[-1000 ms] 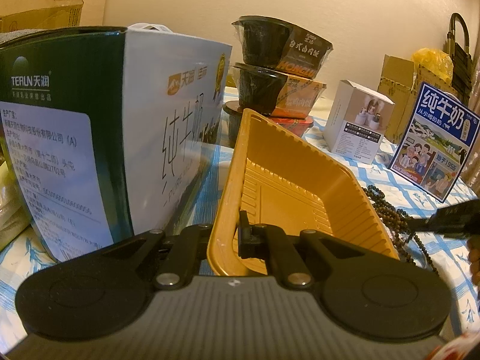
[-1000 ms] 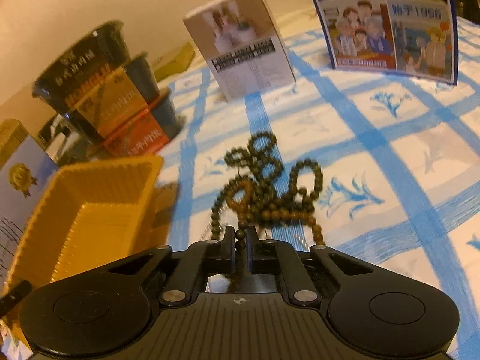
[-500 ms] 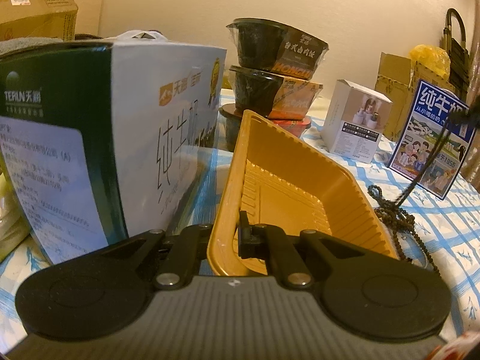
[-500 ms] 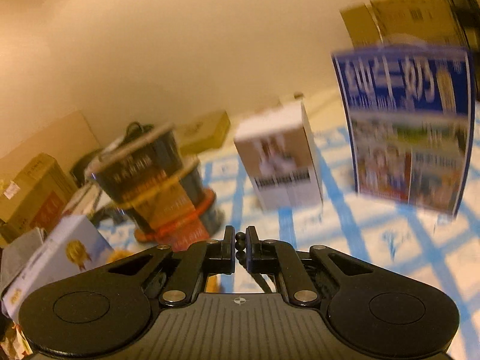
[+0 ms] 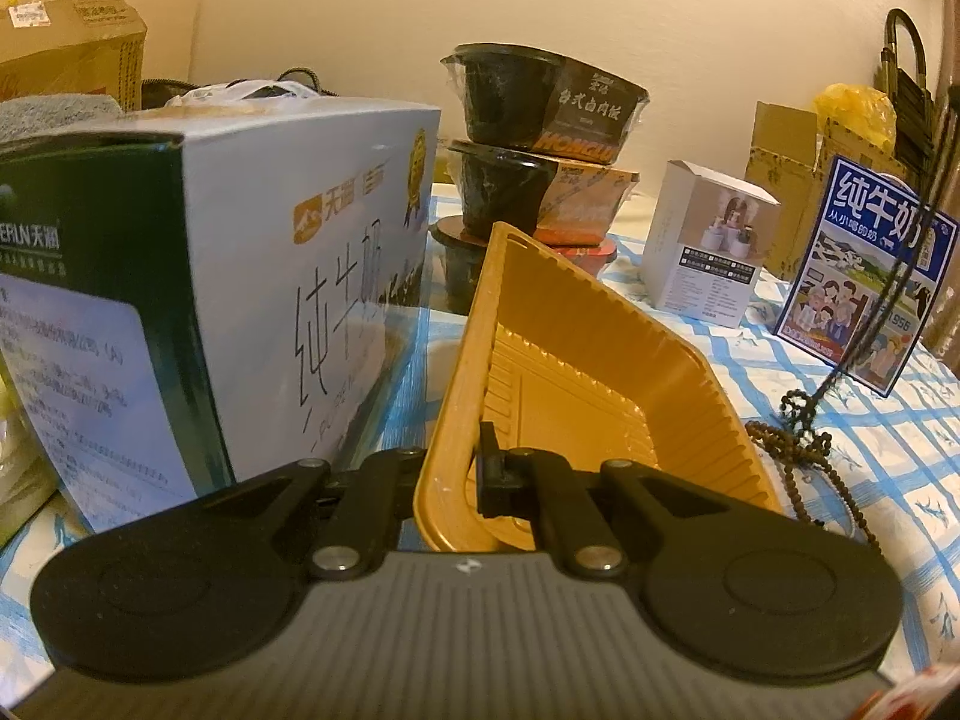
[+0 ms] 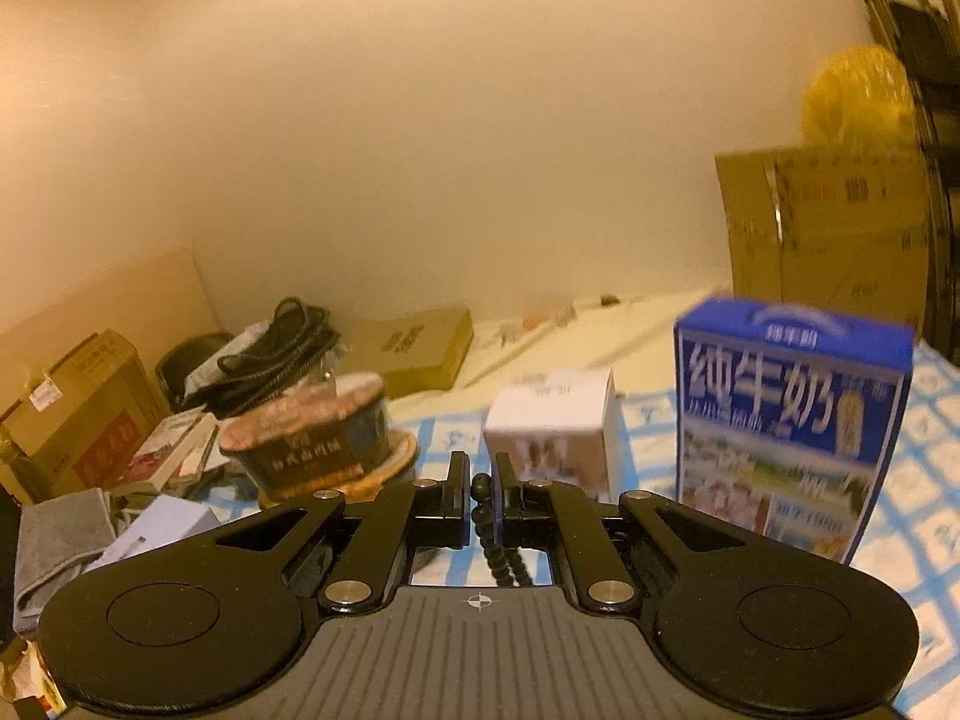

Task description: Organize jewelry

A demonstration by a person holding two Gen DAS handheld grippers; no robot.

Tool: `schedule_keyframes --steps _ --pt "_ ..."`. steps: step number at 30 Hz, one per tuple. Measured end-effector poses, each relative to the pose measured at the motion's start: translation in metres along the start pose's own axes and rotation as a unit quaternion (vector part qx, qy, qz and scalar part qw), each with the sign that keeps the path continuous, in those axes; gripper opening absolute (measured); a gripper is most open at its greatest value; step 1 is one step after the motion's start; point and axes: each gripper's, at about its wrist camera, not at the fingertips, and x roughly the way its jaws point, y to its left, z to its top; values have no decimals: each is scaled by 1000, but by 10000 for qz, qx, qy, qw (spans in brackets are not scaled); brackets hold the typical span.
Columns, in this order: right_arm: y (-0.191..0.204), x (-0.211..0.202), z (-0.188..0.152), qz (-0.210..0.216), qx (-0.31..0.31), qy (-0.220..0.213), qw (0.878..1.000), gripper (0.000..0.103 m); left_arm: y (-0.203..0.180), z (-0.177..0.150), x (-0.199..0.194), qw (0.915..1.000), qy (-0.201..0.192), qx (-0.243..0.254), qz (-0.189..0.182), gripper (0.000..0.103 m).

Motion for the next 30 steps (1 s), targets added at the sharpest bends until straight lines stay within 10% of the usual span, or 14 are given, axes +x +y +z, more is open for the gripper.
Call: schedule_keyframes --steps 30 --pt "60 -77 90 113 -878 -287 9957 7 -4 6 -1 10000 -47 60 -59 6"
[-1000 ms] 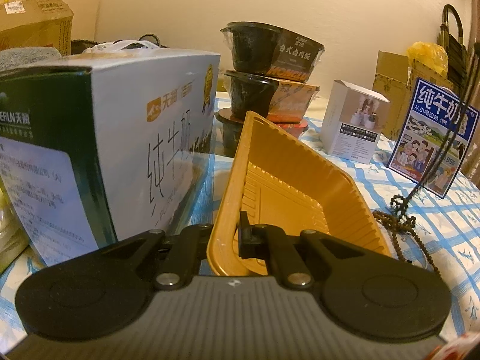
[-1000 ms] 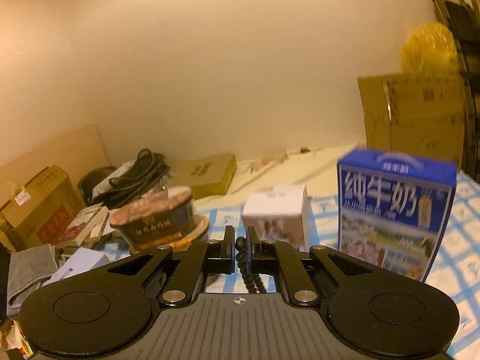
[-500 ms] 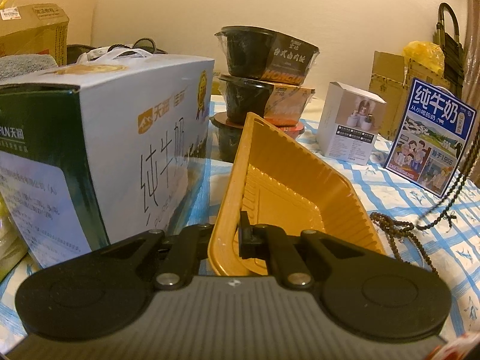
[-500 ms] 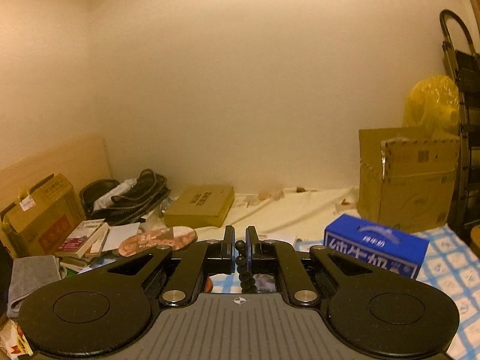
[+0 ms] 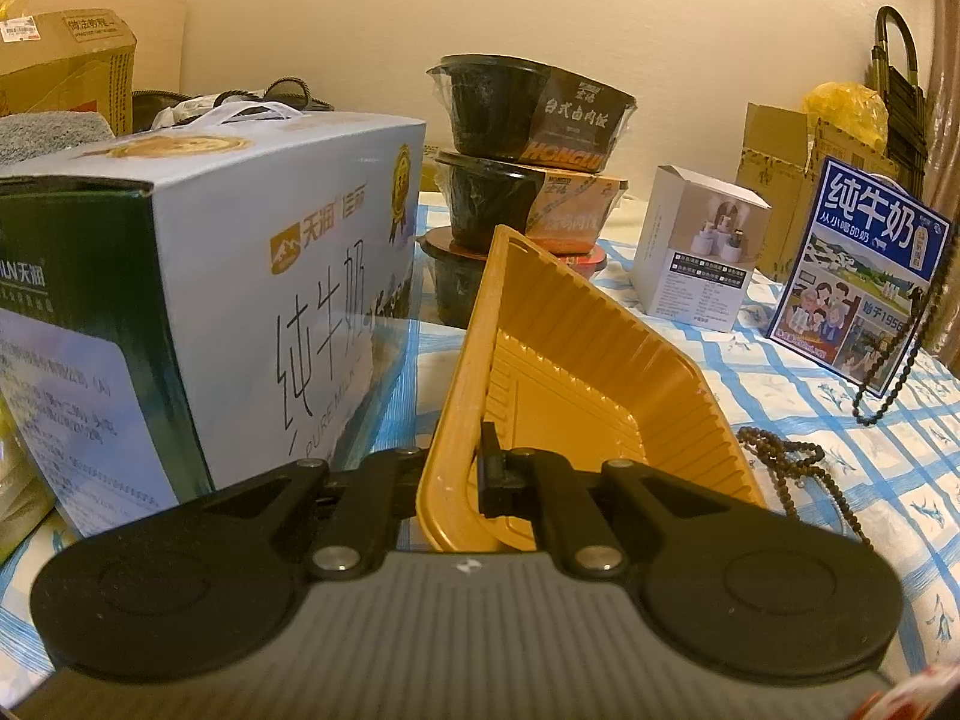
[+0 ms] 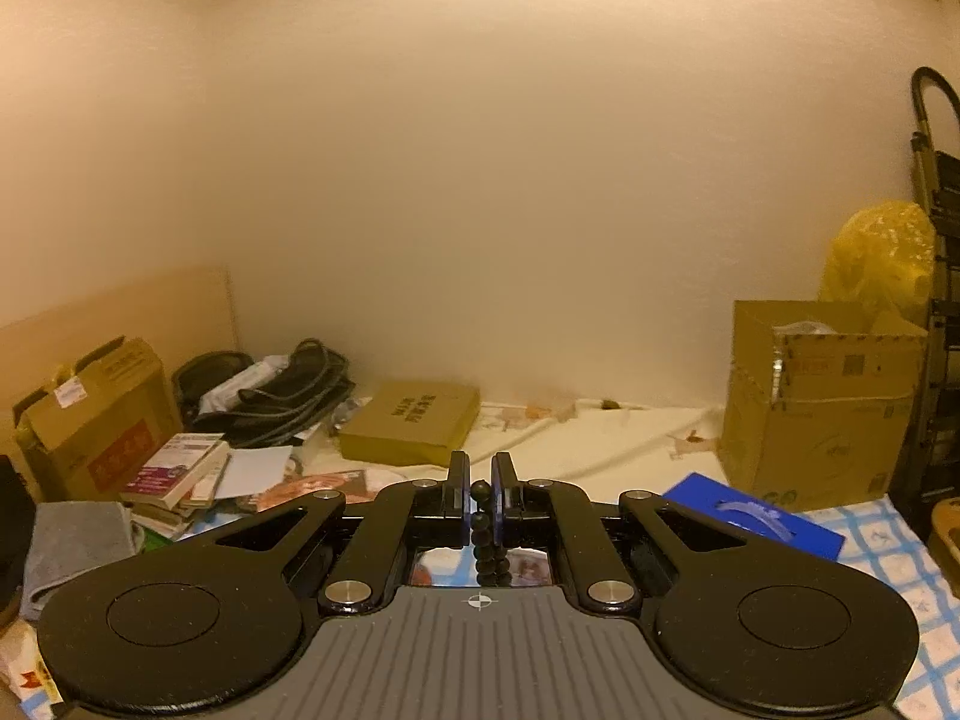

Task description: Organize jewelry

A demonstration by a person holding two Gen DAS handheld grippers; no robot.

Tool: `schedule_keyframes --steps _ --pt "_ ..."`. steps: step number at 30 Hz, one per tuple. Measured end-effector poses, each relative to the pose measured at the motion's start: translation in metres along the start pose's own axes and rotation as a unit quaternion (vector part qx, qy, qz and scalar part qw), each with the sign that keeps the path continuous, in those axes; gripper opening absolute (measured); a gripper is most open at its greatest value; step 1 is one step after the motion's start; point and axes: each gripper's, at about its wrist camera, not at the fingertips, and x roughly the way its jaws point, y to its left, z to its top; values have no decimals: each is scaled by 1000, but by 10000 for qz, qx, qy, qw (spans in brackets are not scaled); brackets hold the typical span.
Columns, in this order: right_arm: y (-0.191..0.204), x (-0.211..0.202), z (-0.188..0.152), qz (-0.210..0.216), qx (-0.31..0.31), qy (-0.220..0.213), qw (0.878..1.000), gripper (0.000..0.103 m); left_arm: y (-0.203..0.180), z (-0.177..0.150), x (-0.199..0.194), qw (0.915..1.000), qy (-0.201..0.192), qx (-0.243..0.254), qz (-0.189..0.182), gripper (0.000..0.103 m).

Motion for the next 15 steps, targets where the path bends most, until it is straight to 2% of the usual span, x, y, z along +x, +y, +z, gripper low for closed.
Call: schedule_keyframes --steps 15 --pt "60 31 14 1172 125 -143 9929 7 0 2 -1 10000 8 -24 -42 6"
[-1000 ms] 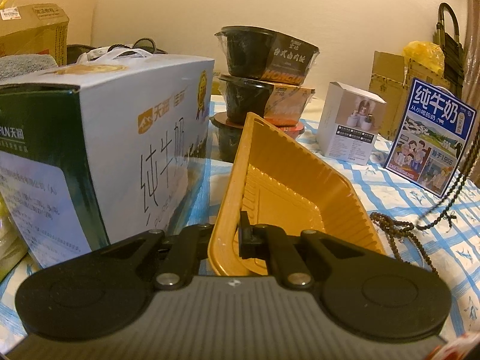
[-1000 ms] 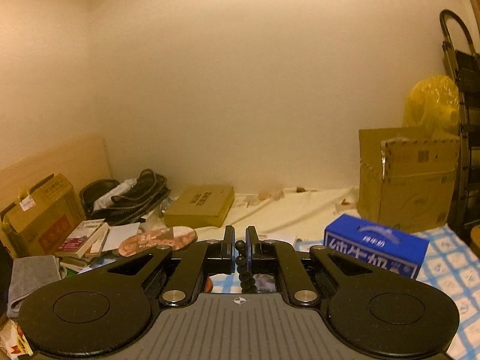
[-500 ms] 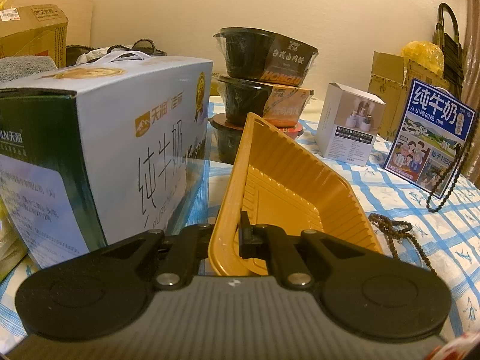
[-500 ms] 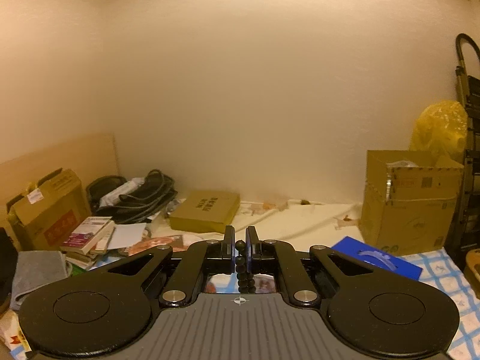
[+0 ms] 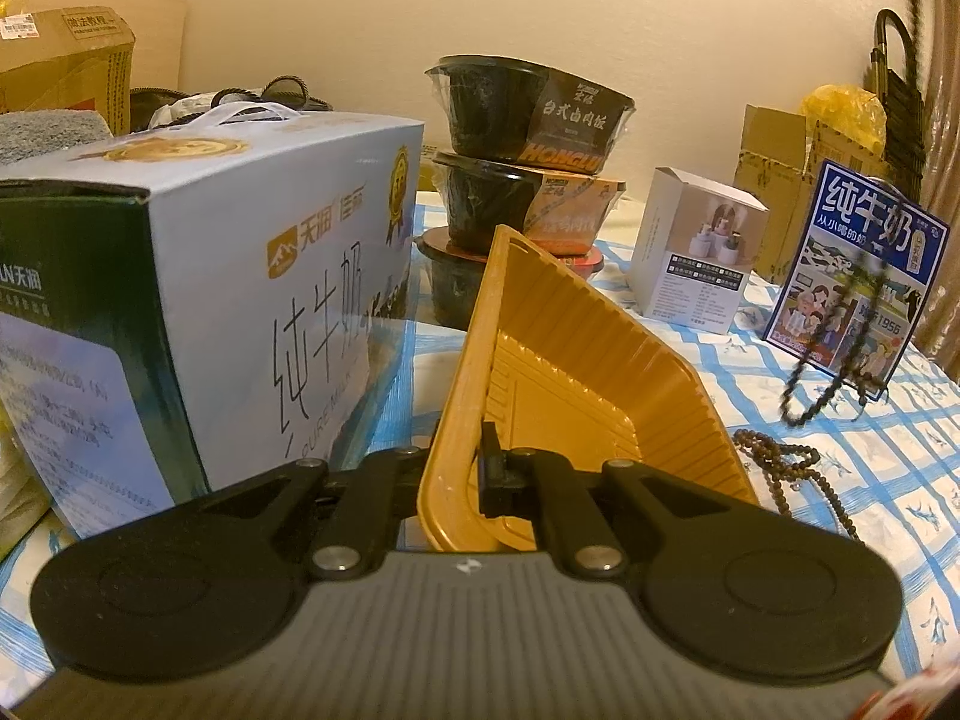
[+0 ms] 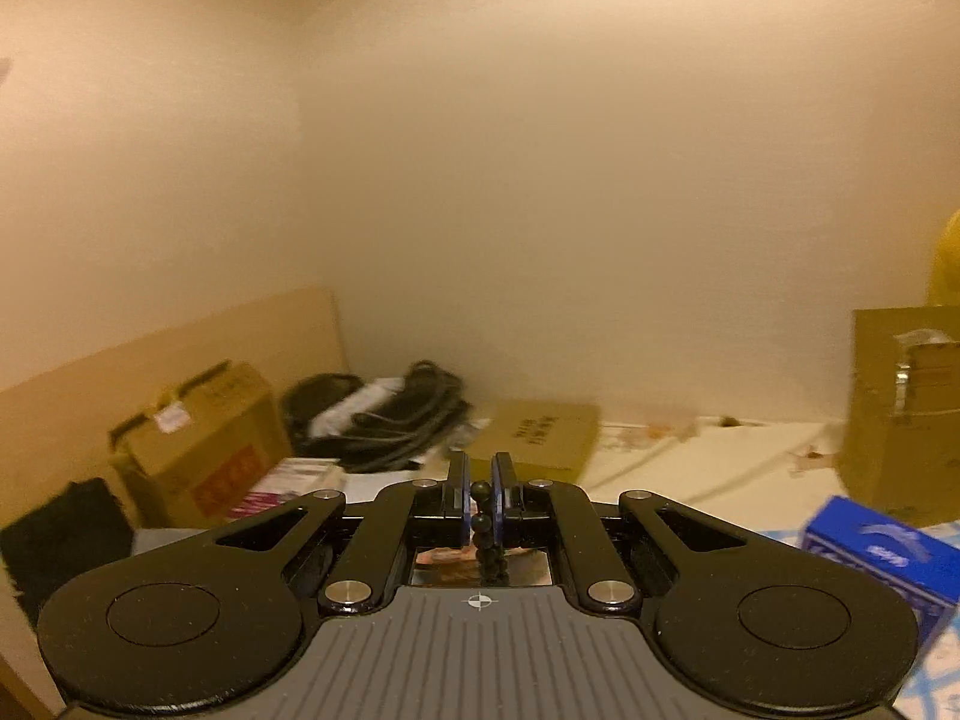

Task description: Organize jewelry

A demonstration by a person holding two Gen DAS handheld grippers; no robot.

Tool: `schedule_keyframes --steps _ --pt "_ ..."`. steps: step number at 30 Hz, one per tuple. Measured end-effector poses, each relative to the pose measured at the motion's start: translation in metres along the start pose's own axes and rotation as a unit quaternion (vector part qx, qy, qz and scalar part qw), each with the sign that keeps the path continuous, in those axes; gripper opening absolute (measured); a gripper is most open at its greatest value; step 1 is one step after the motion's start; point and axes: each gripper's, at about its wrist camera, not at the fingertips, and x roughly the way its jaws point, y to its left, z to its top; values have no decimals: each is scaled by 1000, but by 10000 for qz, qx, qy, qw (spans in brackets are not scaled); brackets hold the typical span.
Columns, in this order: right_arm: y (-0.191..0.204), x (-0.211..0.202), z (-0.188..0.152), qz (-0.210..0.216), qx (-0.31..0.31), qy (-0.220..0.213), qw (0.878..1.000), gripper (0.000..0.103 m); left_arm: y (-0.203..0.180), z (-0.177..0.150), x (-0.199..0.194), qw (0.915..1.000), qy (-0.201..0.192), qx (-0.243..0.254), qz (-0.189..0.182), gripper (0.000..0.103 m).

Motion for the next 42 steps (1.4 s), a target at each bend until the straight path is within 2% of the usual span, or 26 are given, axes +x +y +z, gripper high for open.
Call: schedule_keyframes --steps 9,16,22,26,36,42 --pt "24 59 -36 664 287 463 9963 7 1 0 0 10000 3 -16 -27 6" --pt "35 97 -82 1123 672 886 9874 7 2 0 0 10000 3 -37 -38 6" --pt "30 113 -132 1275 1202 1274 9763 7 2 0 -1 10000 11 -37 -47 6" --pt "23 122 -171 1273 1597 1570 9663 7 2 0 -2 10000 0 -43 -65 7" --pt "-2 139 -267 870 2371 2237 9414 7 2 0 -2 10000 3 -40 -66 7" --pt "-8 147 -294 540 2358 2435 9393 7 1 0 -2 10000 -1 -24 -61 7"
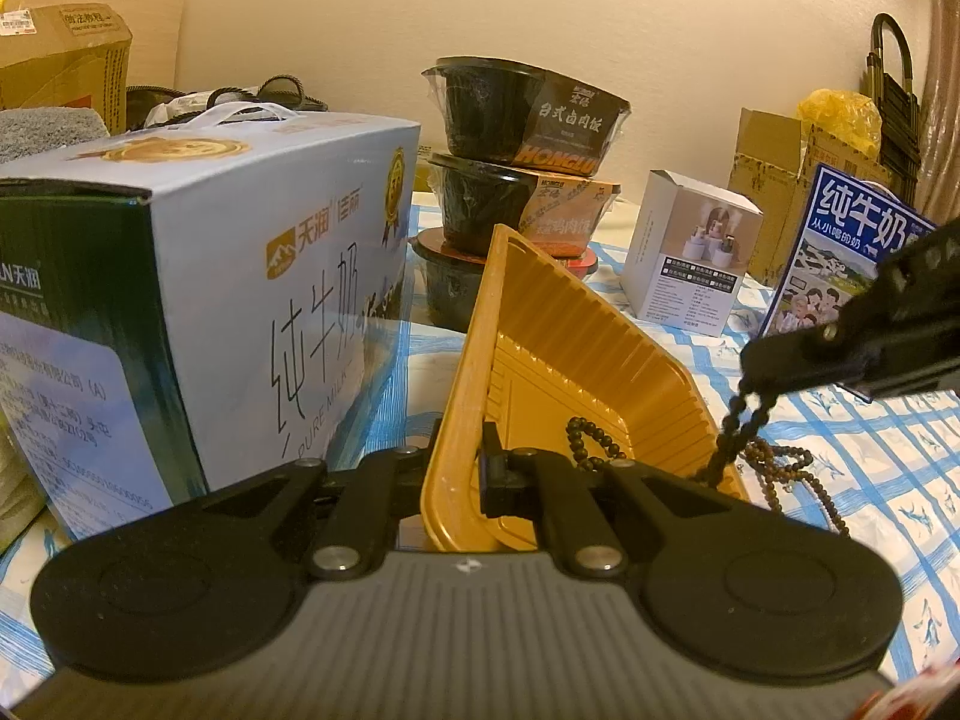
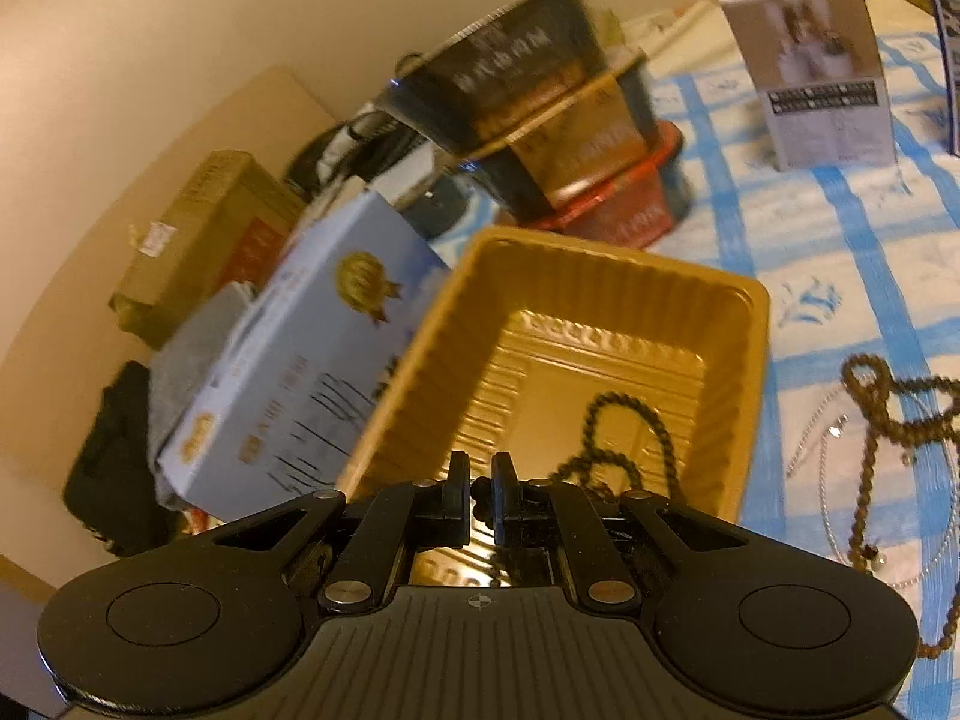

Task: Organize jewelry
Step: 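Lower the bead string into the orange tray and open the right tool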

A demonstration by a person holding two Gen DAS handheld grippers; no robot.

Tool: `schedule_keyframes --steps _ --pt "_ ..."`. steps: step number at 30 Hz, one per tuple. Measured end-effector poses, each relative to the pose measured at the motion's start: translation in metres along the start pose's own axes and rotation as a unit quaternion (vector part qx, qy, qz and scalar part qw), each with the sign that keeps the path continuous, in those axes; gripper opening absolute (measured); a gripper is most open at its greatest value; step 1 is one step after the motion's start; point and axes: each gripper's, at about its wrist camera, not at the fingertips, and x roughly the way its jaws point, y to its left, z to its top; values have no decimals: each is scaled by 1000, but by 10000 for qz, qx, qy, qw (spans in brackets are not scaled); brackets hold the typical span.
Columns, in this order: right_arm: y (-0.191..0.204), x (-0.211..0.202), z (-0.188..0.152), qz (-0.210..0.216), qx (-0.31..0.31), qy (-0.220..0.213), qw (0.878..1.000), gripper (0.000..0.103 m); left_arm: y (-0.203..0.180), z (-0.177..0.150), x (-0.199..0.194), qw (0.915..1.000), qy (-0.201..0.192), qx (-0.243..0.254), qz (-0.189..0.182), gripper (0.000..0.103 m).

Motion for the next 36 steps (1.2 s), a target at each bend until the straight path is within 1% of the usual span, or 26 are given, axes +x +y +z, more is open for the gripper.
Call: schedule_keyframes --steps 9,16,19,22,24,25,26,27,28,30,36 --pt "6 12 -2 -255 -278 -235 9990 7 0 0 0 10000 5 21 7 7" --pt "6 23 -11 -401 -460 -144 9980 7 -2 2 1 10000 15 80 -6 7" --pt "6 24 -13 -406 -521 -179 9977 7 -2 2 2 10000 17 70 3 7" --pt "6 25 -12 -320 -558 -213 9977 7 -2 2 2 10000 15 79 10 7" --pt "7 25 -13 -370 -612 -230 9972 9 -2 2 2 10000 22 78 21 7" --pt "7 25 -13 -403 -640 -236 9969 19 -2 2 2 10000 20 76 22 7" --pt "7 25 -13 -405 -647 -253 9968 45 -2 2 3 10000 17 80 26 7" --pt "5 23 -14 -384 -600 -316 9970 58 -2 2 2 10000 15 79 24 7" --pt "4 21 -14 -346 -540 -405 9971 69 -2 1 2 10000 14 81 26 7" --pt "1 17 -11 -275 -445 -481 9975 69 -2 1 2 10000 13 86 31 7" --pt "-6 7 -5 -395 -386 -594 9967 69 -1 1 2 10000 14 88 36 7"
